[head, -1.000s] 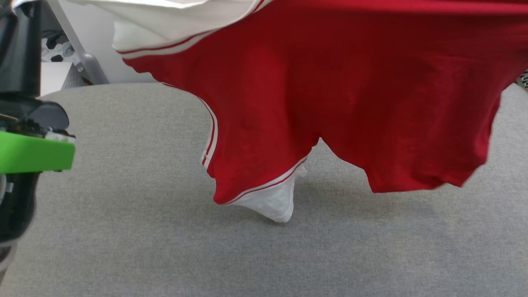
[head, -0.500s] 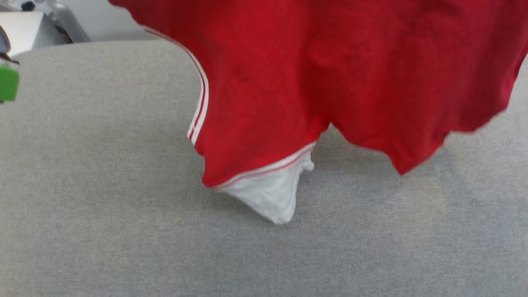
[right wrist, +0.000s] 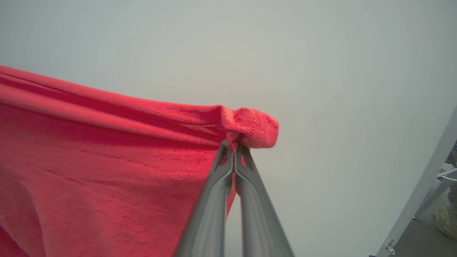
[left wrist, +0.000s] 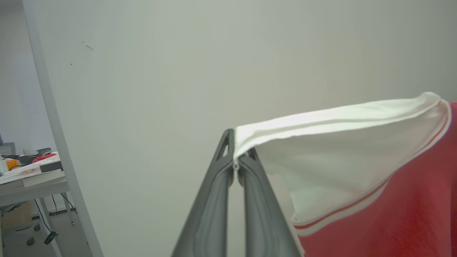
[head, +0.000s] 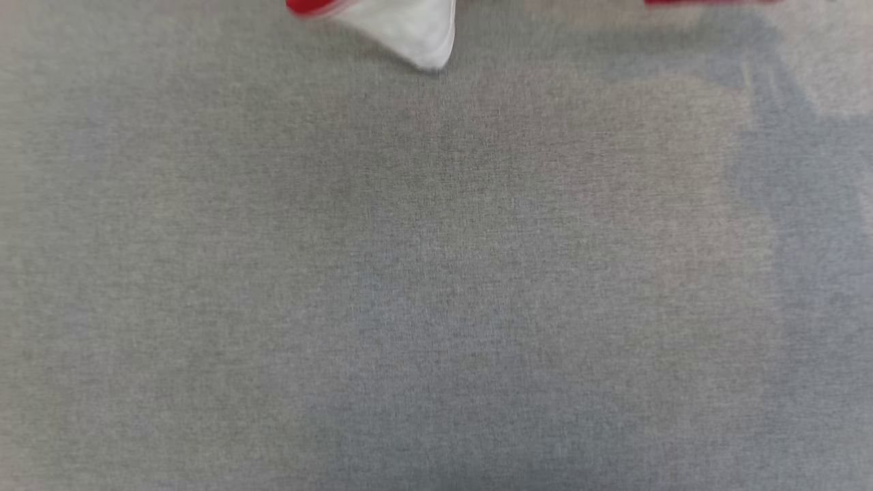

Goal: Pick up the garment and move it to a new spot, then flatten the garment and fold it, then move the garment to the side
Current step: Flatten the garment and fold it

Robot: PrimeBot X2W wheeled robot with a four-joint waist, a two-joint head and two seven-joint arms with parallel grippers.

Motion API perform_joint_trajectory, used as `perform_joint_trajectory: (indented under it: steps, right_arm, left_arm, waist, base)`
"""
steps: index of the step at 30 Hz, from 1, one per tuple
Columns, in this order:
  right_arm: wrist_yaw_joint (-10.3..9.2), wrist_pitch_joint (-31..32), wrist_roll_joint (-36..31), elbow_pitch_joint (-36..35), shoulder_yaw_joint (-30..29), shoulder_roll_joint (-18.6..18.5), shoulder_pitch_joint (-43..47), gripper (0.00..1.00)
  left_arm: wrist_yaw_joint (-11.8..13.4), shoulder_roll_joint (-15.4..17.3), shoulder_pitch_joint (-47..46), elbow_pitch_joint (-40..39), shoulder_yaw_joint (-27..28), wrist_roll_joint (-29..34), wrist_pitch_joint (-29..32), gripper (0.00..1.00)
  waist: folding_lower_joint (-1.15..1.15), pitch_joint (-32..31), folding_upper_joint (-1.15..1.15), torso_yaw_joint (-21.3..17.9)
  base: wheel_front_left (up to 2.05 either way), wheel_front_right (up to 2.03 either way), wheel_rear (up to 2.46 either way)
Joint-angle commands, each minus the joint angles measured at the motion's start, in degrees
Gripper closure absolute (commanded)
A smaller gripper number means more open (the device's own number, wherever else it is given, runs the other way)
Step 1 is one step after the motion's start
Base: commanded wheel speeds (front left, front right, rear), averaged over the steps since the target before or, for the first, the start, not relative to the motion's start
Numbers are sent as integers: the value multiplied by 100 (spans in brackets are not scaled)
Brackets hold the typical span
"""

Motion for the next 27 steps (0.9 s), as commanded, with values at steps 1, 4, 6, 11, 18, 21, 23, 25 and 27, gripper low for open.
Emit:
perform_joint_trajectory:
  steps: [1,4,6,11,18,21,23,25,27]
  right_arm:
    - [-56,-94,-136,257,26,31,-252,100]
    - [-56,-351,-455,843,292,208,-947,100]
    - [-56,-539,-585,1240,386,359,-1369,100]
    - [-56,-1104,-939,2161,542,692,-2177,100]
    - [-56,-2067,-1414,3261,515,1039,-2870,100]
    - [-56,-2293,-1473,3638,526,1139,-2952,100]
    - [-56,-2385,-1565,3798,687,1160,-2931,100]
    - [-56,-2494,-1543,3915,853,1168,-2843,100]
    - [-56,-2599,-1488,4022,956,1145,-2726,100]
  left_arm:
    - [-20,-10,-384,314,50,121,-91,100]
    - [-188,-237,-1242,1159,-116,391,-351,100]
    - [-310,-368,-1772,1692,-249,587,-519,100]
    - [-480,-661,-2893,2805,-454,994,-1043,100]
    - [-591,-949,-3929,4038,-519,1318,-1919,100]
    - [-653,-987,-4005,4136,-536,1503,-2079,100]
    - [-726,-1024,-3872,4009,-544,1642,-2099,100]
    - [-773,-1102,-3576,3816,-419,1666,-2102,100]
    - [-798,-1202,-3189,3651,-271,1648,-2103,100]
  waist:
    - [-1,736,0,-65]
    - [-1,1009,0,-84]
    - [-1,1150,0,-99]
    - [-1,1357,0,-131]
    - [-1,1527,0,-106]
    - [-1,1579,0,-61]
    - [-1,1619,0,-24]
    - [-1,1654,0,15]
    - [-1,1660,0,59]
  base:
    - [0,0,0]
    - [0,0,0]
    - [0,0,0]
    - [0,0,0]
    - [0,0,0]
    - [0,0,0]
    - [0,0,0]
    - [0,0,0]
    - [0,0,0]
